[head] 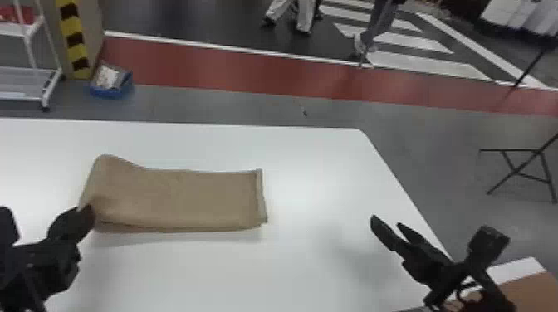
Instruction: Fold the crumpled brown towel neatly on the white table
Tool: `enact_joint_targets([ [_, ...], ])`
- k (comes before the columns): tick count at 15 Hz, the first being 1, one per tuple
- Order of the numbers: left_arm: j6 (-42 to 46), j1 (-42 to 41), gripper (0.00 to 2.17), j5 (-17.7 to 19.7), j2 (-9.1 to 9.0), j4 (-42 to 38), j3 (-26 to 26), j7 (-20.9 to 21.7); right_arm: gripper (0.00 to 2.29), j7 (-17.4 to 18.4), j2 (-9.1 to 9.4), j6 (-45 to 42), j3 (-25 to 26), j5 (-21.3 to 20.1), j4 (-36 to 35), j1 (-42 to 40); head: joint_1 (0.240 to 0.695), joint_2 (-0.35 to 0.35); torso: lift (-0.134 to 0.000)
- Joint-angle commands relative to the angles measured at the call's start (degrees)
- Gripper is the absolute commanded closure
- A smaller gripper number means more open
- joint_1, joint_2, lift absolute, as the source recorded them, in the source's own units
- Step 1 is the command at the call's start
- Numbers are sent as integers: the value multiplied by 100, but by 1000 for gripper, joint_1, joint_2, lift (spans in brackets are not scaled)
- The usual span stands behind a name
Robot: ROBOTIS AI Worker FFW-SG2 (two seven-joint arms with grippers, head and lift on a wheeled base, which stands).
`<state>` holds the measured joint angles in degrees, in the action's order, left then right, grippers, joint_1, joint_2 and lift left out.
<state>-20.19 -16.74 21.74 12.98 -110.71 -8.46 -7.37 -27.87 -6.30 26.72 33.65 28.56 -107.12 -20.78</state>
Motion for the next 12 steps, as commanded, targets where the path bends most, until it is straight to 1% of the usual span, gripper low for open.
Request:
enact_joint_targets([
  [1,1,-269,1359,-20,3,-328,-24,-1,90,10,-3,14,-104,-26,-10,31,695,-301,-124],
  [3,-17,-365,1349,-20,3,-425,-120,-1,90,63,6,14,-130,-26,-10,31,695,-301,-124],
  [4,1,-348,1190,-73,-24,-407,-138,8,90,63,6,14,-130,-26,-19,31,695,-306,-124],
  [6,1,-260,117,-275,-6,-355,-191,43,90,63,-3,31,-113,1,-28,31,695,-314,-124],
  [7,1,-269,33,-328,3,-381,-173,43,90,63,-3,49,-95,1,-28,31,695,-318,-124],
  [8,18,-312,29,-354,3,-416,-94,43,90,63,-3,66,-86,1,-37,39,695,-319,-124],
  [9,18,-365,29,-504,11,-504,47,34,90,63,-3,84,-86,1,-54,39,695,-317,-124],
  [10,89,-409,29,-697,11,-557,152,-71,90,63,-3,119,-104,1,-72,39,695,-313,-124],
  [11,265,-409,29,-917,11,-592,249,-177,90,72,-3,154,-130,-8,-72,75,695,-302,-124],
  [12,651,-365,29,-952,11,-592,354,-282,90,124,-3,225,-165,-35,-107,127,695,-285,-124],
])
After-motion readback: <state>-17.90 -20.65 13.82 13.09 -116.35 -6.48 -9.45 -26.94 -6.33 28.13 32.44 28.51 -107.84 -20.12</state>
